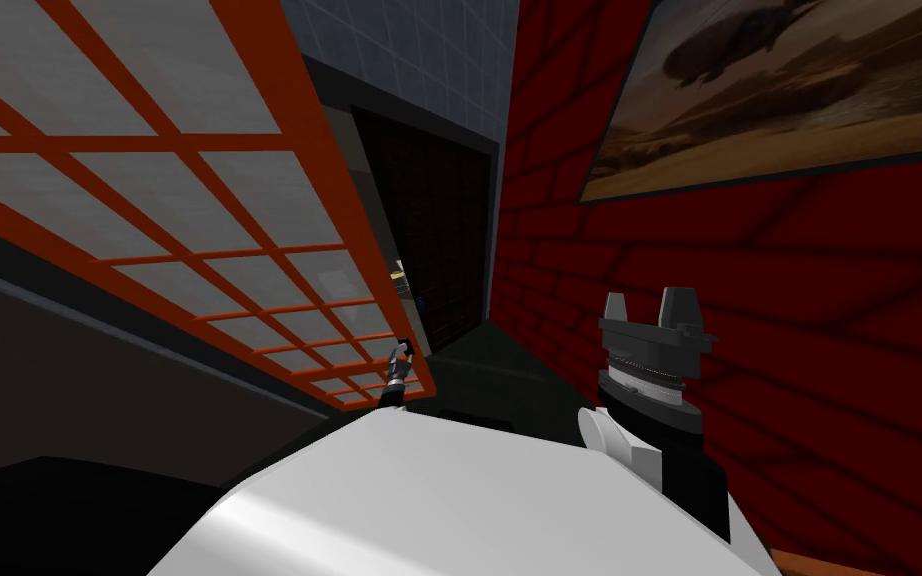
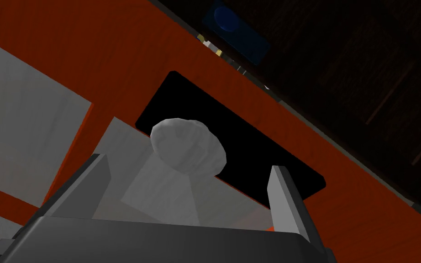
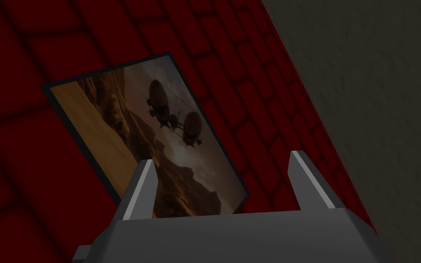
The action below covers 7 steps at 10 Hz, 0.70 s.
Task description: Pull the door open
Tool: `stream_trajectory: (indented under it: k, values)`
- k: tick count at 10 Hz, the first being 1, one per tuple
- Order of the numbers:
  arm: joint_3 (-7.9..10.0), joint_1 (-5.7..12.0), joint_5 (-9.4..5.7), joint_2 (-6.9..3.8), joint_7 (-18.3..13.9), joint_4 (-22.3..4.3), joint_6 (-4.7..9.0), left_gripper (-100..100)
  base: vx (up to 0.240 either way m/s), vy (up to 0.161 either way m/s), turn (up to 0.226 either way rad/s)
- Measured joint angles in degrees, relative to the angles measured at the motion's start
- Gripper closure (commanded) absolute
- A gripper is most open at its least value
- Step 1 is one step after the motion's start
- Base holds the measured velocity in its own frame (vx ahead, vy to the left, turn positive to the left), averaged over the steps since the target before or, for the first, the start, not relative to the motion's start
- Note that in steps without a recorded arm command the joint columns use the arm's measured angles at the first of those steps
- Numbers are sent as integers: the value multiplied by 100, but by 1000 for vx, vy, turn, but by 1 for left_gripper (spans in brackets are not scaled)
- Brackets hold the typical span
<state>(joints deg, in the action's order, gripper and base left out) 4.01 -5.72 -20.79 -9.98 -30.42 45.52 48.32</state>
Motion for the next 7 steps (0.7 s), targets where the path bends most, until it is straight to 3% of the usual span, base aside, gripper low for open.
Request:
stream_trajectory:
  k: [7]
  values:
    - [-239, 3, -446, 5, -965, 104, 10, -100, -57, 22, -55]
